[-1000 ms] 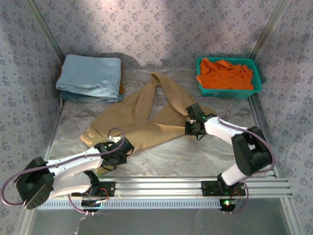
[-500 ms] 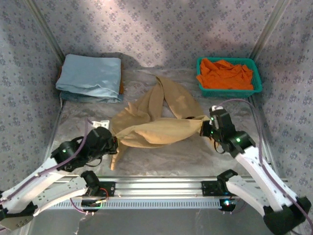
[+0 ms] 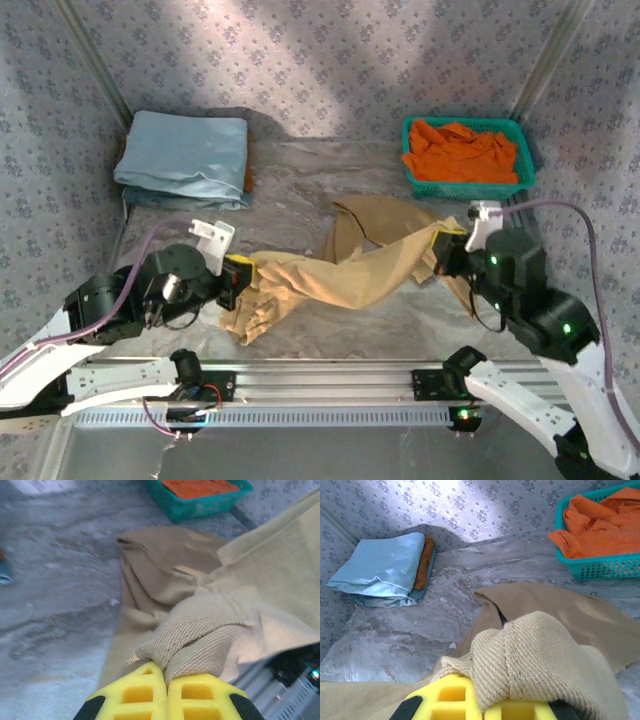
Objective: Fold and stack the trousers
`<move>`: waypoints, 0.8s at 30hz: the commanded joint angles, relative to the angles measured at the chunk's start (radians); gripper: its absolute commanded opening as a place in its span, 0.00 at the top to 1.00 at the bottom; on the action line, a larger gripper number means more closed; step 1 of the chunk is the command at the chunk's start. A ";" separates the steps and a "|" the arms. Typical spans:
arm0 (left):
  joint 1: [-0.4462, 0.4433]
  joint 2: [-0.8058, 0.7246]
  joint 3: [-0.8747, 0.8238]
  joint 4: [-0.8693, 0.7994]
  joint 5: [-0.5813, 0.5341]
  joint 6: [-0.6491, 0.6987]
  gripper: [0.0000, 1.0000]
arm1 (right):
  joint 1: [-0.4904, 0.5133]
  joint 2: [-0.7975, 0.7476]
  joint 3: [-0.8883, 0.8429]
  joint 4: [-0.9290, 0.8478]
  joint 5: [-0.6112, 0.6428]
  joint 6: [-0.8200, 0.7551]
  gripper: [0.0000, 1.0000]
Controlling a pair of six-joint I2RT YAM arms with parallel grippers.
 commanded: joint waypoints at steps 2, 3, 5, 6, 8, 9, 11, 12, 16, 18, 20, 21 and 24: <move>0.191 0.066 0.110 0.040 -0.074 0.091 1.00 | -0.046 0.249 0.122 0.149 -0.054 -0.064 1.00; 0.306 0.086 0.114 0.062 0.029 0.099 1.00 | -0.079 0.326 0.161 0.185 -0.081 -0.081 1.00; 0.544 0.133 0.114 0.100 0.228 0.097 1.00 | -0.144 0.486 0.263 0.223 -0.177 -0.100 1.00; 0.649 0.161 0.107 0.124 0.314 0.098 1.00 | -0.175 0.569 0.315 0.230 -0.208 -0.100 1.00; 0.856 0.249 0.081 0.192 0.494 0.084 1.00 | -0.237 0.778 0.457 0.236 -0.328 -0.094 1.00; 0.934 0.300 0.061 0.242 0.571 0.067 1.00 | -0.252 0.893 0.548 0.213 -0.352 -0.099 1.00; 1.043 0.423 0.036 0.349 0.692 0.016 0.99 | -0.263 1.123 0.763 0.148 -0.397 -0.107 0.75; 1.071 0.479 0.035 0.381 0.720 0.002 0.91 | -0.270 1.231 0.876 0.092 -0.407 -0.114 0.55; 1.154 0.651 0.092 0.410 0.709 -0.008 0.30 | -0.248 1.420 1.106 -0.066 -0.352 -0.142 0.26; 1.173 0.645 0.101 0.401 0.685 -0.012 0.08 | -0.233 1.350 1.007 -0.021 -0.316 -0.152 0.23; 1.169 0.585 0.095 0.379 0.647 -0.006 0.01 | -0.217 1.239 0.850 0.021 -0.251 -0.147 0.22; 1.154 0.549 0.081 0.370 0.642 -0.002 0.00 | -0.211 1.180 0.773 0.037 -0.223 -0.148 0.22; 1.030 0.438 0.009 0.279 0.522 0.040 0.00 | -0.183 0.963 0.440 0.128 -0.130 -0.137 0.23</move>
